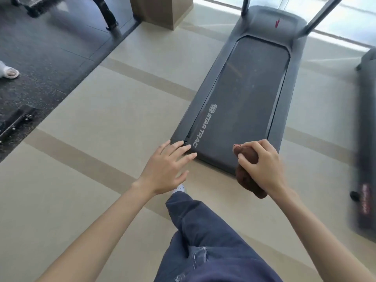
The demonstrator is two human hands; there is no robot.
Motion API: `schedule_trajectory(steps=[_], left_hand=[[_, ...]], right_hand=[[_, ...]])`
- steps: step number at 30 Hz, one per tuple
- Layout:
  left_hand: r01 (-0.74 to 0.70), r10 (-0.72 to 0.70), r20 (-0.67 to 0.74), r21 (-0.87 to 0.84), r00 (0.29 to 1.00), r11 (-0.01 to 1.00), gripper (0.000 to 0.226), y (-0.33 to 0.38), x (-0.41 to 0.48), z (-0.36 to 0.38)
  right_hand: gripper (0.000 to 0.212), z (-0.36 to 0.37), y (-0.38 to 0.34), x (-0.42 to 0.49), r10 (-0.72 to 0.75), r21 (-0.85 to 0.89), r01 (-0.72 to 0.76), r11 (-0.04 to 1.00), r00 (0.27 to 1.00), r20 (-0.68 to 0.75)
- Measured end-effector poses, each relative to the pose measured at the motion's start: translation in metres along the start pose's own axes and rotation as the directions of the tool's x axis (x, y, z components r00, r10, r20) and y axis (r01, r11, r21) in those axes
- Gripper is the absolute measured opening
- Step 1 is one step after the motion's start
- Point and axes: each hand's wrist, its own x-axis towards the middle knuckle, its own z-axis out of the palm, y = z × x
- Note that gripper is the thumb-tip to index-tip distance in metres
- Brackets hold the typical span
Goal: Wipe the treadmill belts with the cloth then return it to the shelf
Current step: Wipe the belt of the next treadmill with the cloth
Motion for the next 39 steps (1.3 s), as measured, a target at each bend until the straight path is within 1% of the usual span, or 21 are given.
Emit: schedule_trajectory(steps=[5, 9, 15, 20, 27, 31, 35, 39], left_hand=[[-0.115, 0.115, 0.011, 0.003, 0.993, 0.993, 0.049, -0.052, 0.052, 0.0], [-0.194, 0.193, 0.029, 0.01, 0.981, 0.981, 0.05, -0.096, 0.101, -0.006], [-0.274, 0.274, 0.021, -0.001, 0.961, 0.962, 0.047, -0.156, 0.17, -0.009], [-0.388, 0.388, 0.03, -0.024, 0.921, 0.922, 0.048, -0.191, 0.21, -0.001], [-0.541, 0.544, 0.009, -0.09, 0.839, 0.836, 0.048, -0.255, 0.263, 0.011], [-0.638, 0.641, 0.001, -0.098, 0.767, 0.764, 0.05, -0.31, 0.293, 0.009], [-0.681, 0.69, 0.033, -0.128, 0.723, 0.721, 0.05, -0.368, 0.322, -0.002], [-0.767, 0.781, 0.055, -0.152, 0.623, 0.623, 0.049, -0.415, 0.342, -0.002]], right_hand=[[0.017, 0.018, -0.006, 0.041, 0.1, 0.01, -0.099, 0.995, 0.993, -0.067], [0.018, 0.032, -0.019, 0.084, 0.222, 0.05, -0.218, 0.975, 0.972, -0.074], [0.018, 0.048, -0.036, 0.146, 0.278, 0.073, -0.272, 0.96, 0.954, -0.113], [0.019, 0.055, -0.044, 0.174, 0.369, 0.078, -0.361, 0.929, 0.911, -0.183], [0.018, 0.086, -0.074, 0.21, 0.491, 0.093, -0.485, 0.869, 0.827, -0.275], [0.017, 0.117, -0.109, 0.235, 0.577, 0.148, -0.562, 0.814, 0.752, -0.319], [0.016, 0.146, -0.152, 0.258, 0.662, 0.187, -0.643, 0.743, 0.666, -0.344], [0.017, 0.171, -0.187, 0.277, 0.712, 0.218, -0.694, 0.686, 0.581, -0.395]])
